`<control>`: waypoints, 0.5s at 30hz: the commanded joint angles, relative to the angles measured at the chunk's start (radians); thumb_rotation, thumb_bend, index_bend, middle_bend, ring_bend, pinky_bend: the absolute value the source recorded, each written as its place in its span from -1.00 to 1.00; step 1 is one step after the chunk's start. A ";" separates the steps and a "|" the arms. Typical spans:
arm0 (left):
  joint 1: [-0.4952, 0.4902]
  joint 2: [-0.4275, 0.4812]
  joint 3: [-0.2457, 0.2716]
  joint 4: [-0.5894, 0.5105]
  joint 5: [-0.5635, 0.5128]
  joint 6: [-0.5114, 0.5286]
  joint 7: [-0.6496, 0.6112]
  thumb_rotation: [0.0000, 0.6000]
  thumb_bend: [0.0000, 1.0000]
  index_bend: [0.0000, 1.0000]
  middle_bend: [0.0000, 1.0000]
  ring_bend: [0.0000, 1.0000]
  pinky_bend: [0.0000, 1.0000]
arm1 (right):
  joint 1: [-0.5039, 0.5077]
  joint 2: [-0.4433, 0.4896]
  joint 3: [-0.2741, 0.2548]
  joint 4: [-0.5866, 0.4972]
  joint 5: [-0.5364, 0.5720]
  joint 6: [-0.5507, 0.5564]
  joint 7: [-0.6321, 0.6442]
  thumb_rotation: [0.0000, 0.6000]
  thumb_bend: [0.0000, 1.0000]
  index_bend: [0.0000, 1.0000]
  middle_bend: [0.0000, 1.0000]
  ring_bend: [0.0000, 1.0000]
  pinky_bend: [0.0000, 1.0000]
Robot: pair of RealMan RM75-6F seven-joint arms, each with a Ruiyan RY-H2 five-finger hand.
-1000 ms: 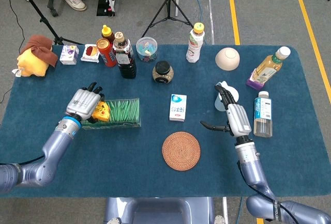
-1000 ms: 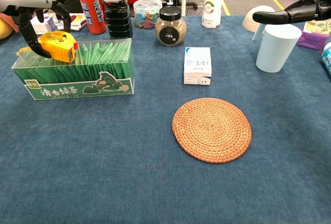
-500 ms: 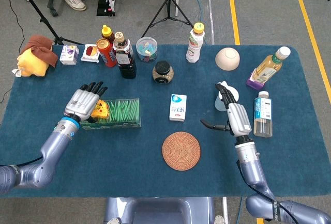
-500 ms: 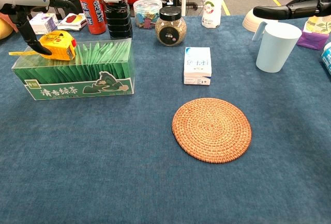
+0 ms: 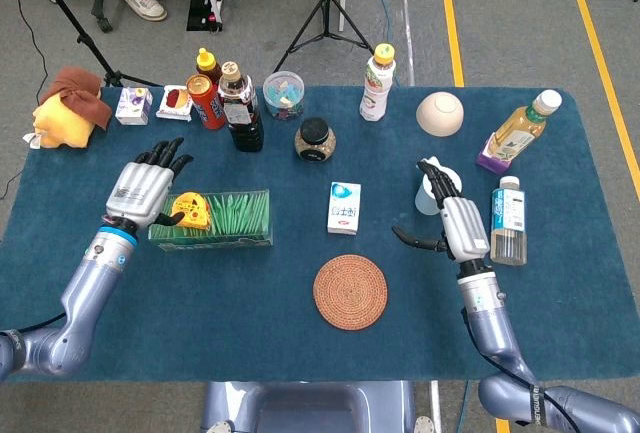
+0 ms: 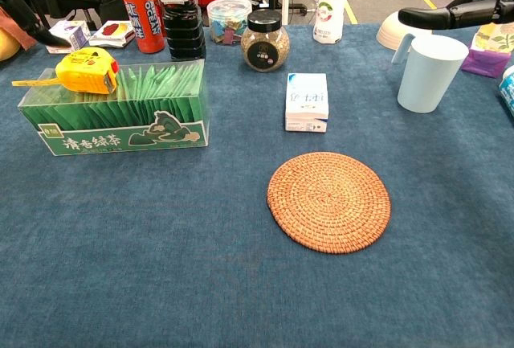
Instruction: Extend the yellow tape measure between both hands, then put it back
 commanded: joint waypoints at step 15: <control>0.356 -0.001 0.018 0.059 0.286 0.356 -0.221 1.00 -0.55 0.08 -0.33 -0.54 -0.36 | -0.038 0.086 -0.074 0.099 -0.049 0.055 -0.243 0.15 -0.51 -0.51 -0.58 -0.63 -0.50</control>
